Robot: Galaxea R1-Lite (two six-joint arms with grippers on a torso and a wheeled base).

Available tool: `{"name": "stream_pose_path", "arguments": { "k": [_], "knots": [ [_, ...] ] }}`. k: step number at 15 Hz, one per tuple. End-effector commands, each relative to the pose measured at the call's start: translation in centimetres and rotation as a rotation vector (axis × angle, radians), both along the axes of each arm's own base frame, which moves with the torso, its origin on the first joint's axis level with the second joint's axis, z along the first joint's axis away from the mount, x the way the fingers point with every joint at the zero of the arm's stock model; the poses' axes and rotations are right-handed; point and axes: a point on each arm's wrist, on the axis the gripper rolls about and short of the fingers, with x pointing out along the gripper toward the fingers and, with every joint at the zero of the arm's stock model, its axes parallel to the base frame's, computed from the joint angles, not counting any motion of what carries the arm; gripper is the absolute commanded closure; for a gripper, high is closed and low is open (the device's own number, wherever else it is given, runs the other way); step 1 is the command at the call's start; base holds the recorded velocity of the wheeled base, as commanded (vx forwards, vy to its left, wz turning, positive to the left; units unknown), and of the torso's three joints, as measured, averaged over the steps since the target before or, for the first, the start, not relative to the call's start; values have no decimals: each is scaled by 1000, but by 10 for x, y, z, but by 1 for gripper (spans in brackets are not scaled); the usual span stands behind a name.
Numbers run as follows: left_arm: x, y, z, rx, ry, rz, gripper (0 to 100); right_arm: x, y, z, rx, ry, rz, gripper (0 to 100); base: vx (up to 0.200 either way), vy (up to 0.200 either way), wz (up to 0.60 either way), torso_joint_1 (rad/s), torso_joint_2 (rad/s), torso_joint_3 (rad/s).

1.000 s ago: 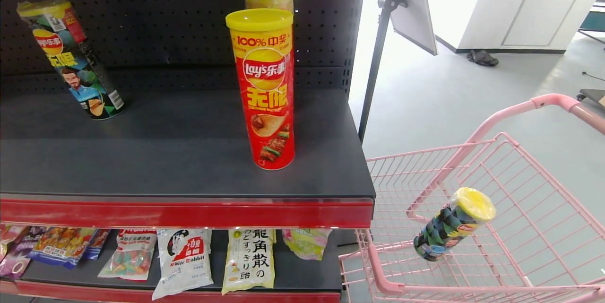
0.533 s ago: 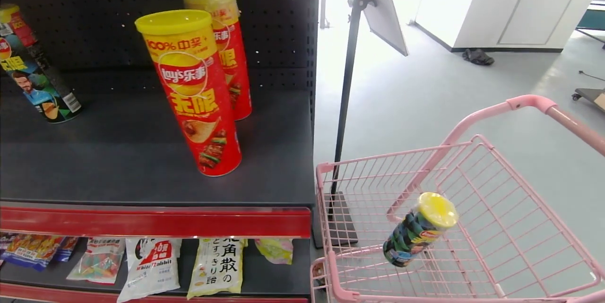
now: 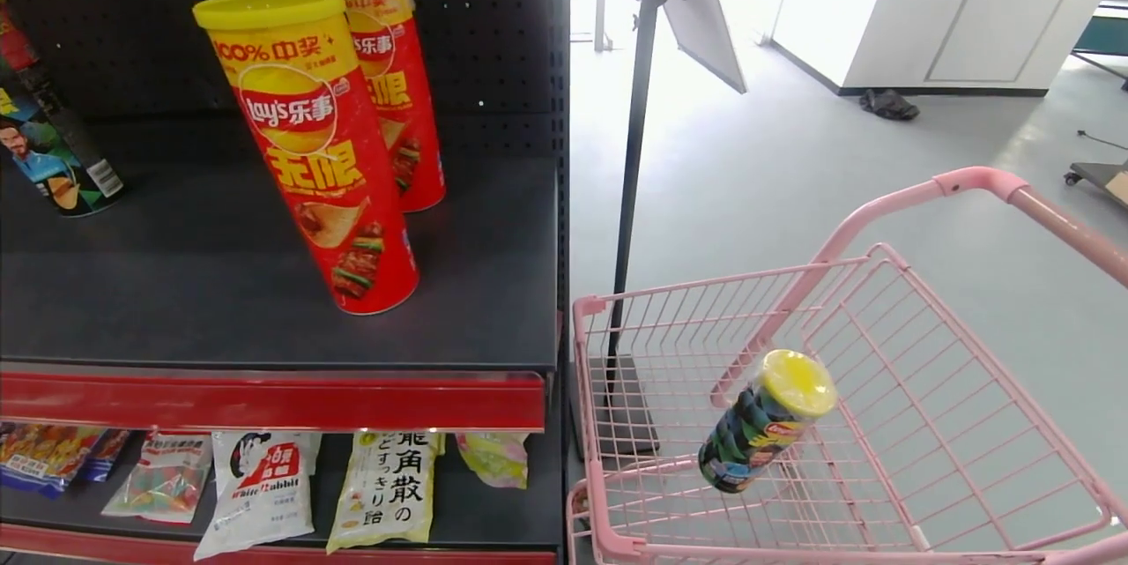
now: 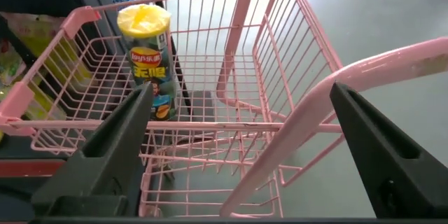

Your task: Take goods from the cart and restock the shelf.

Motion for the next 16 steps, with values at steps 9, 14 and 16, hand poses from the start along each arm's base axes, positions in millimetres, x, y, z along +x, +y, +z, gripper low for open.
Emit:
{"name": "stream_pose_path", "arguments": {
  "k": [9, 14, 16],
  "knots": [
    [0, 0, 0, -3, 0, 0, 0, 0, 0, 1, -5, -3, 1, 0, 0, 0, 0, -143, 416, 270],
    [0, 0, 0, -6, 0, 0, 0, 0, 0, 1, -5, -5, 4, 0, 0, 0, 0, -4, 15, 10],
    [0, 0, 0, -4, 0, -1, 0, 0, 0, 1, -5, -5, 4, 0, 0, 0, 0, 0, 0, 0]
  ]
}}
